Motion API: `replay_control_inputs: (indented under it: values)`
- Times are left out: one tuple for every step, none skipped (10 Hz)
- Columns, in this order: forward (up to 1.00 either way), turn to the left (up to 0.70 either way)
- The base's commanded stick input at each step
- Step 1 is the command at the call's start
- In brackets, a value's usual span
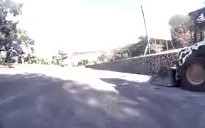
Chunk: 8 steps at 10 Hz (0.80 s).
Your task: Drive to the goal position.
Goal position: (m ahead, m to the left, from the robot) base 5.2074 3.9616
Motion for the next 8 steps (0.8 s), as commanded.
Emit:
replay_control_inputs:
  values:
    - [0.50,0.00]
    - [0.50,0.00]
    - [0.50,0.00]
    - [0.50,0.00]
    - [0.50,0.00]
    - [0.50,0.00]
    - [0.50,0.00]
    - [0.50,0.00]
